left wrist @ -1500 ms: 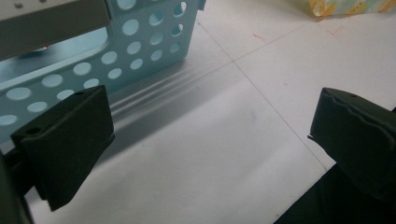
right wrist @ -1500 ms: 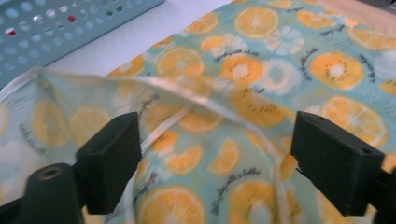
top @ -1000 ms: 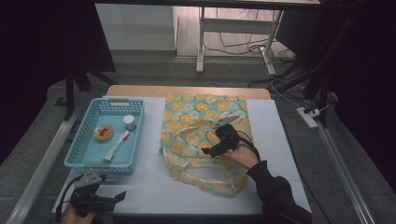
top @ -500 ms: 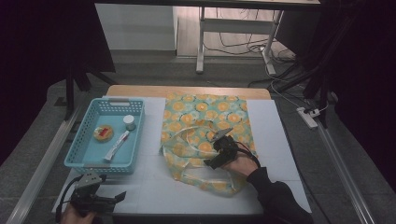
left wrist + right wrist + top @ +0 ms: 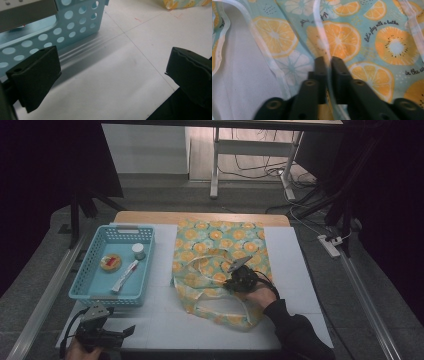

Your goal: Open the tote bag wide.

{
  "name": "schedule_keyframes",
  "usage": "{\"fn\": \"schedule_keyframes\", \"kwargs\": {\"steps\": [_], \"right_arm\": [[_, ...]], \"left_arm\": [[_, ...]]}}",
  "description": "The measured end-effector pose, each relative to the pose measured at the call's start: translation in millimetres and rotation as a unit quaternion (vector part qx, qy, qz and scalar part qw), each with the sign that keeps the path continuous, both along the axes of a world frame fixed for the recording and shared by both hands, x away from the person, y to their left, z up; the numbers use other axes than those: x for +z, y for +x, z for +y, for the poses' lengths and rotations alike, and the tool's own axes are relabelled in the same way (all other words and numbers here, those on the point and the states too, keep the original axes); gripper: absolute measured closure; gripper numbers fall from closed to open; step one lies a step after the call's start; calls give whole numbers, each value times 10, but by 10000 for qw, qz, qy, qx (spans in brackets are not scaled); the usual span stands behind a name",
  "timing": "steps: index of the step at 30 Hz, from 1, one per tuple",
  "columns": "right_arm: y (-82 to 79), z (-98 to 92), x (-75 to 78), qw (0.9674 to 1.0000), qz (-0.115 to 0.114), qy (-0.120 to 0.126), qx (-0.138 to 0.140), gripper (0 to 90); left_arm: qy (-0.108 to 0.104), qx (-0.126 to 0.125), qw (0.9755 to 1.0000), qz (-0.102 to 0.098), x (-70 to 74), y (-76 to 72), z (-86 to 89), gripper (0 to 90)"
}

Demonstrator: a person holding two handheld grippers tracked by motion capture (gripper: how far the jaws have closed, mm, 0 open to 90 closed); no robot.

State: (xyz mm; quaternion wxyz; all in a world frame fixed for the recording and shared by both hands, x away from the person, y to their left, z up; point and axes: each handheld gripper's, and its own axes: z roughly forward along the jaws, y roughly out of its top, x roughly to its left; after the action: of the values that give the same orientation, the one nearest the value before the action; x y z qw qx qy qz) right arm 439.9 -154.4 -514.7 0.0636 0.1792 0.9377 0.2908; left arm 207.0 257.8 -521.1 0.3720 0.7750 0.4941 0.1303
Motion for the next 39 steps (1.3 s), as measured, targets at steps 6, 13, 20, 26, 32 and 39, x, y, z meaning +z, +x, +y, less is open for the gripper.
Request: {"fn": "schedule_keyframes", "kwargs": {"steps": [6, 13, 20, 26, 32, 39], "right_arm": [[66, -30, 7, 9994, 312, 149, -91, 900], [74, -47, 167, 9990, 181, 410, -59, 900], [107, -23, 270, 9983, 147, 557, -76, 900], [139, 25, 398, 9970, 126, 765, -69, 900], [215, 66, 609, 9952, 44, 976, -62, 900], [279, 145, 881, 9948, -133, 1007, -3, 900]], "left_arm": [[-4, 4, 10000, -6, 0, -1, 0, 0], [-6, 6, 10000, -4, 0, -1, 1, 0], [-14, 17, 10000, 3, -1, 2, 2, 0], [-17, 20, 10000, 3, -2, 3, 4, 0], [-16, 20, 10000, 3, -2, 3, 4, 0], [-14, 21, 10000, -1, -1, 2, 3, 0]]}}
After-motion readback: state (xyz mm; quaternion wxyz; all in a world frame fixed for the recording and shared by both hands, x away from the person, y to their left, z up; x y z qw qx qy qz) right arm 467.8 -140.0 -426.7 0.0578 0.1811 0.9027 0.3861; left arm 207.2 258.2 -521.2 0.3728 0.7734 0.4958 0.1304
